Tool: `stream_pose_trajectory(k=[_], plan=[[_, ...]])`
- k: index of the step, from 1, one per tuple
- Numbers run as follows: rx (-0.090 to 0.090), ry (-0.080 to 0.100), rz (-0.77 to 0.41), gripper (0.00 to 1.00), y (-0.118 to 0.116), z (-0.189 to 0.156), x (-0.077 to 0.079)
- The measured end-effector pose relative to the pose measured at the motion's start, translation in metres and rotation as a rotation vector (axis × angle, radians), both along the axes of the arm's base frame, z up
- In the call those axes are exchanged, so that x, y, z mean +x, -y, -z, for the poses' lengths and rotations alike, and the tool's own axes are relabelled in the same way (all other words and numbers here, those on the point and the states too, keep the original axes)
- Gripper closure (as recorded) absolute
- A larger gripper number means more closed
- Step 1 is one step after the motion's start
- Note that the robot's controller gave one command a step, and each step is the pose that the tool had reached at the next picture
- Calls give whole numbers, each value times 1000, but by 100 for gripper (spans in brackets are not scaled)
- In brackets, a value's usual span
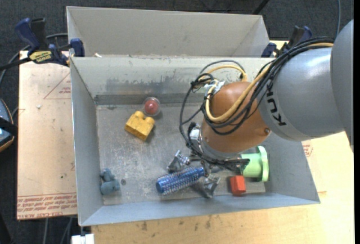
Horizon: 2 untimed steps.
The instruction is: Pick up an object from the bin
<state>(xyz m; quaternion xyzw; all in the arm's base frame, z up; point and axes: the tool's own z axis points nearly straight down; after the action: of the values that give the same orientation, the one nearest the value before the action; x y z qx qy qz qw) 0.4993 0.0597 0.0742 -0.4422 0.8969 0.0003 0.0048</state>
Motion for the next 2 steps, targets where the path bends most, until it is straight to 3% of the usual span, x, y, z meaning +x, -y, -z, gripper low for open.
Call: stream_pose_trajectory(k=[1, 2], plan=[[-3, -5, 3, 0, -1, -2, 1], [0, 1, 5, 100, -2, -4, 3]])
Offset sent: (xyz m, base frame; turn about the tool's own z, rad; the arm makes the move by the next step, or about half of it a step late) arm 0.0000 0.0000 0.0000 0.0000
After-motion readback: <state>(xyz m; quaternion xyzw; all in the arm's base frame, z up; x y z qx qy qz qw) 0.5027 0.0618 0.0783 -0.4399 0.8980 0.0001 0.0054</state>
